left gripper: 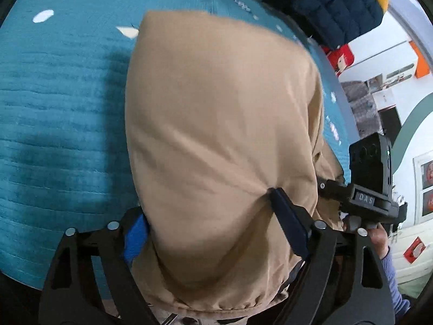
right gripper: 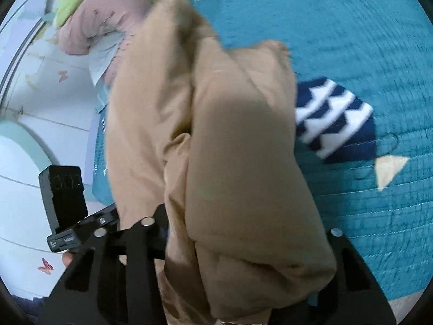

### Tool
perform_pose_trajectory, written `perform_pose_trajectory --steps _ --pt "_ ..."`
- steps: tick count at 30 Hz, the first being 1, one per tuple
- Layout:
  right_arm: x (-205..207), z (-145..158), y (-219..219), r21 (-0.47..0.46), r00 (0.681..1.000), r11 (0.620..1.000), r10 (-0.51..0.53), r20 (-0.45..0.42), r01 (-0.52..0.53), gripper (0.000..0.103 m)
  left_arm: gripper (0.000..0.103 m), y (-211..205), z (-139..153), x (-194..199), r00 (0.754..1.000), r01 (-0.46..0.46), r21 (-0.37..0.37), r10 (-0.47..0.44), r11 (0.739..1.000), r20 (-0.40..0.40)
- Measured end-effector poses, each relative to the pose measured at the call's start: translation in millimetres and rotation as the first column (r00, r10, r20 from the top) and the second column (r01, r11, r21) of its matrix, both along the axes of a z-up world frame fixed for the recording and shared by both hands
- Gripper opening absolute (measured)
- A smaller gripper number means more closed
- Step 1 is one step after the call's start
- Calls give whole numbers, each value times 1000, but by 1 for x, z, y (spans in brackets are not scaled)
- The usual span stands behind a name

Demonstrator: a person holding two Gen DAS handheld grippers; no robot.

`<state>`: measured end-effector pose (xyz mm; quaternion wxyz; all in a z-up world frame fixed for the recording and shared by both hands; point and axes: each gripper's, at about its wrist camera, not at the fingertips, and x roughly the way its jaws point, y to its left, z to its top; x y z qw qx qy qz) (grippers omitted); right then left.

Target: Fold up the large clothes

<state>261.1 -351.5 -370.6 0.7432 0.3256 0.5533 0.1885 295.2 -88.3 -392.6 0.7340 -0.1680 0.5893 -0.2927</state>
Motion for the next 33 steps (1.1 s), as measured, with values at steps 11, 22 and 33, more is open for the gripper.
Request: perform_pose_trajectory --steps 11,22,33 --pt "96 45 167 138 974 976 145 175 -170 40 81 152 51 44 969 -219 -33 222 975 111" --pt "206 55 390 188 923 925 276 266 -331 40 81 381 81 118 856 -474 59 444 878 263" --pt "209 -12 425 -164 953 950 285 98 -267 71 84 426 24 125 862 -498 229 449 837 234"
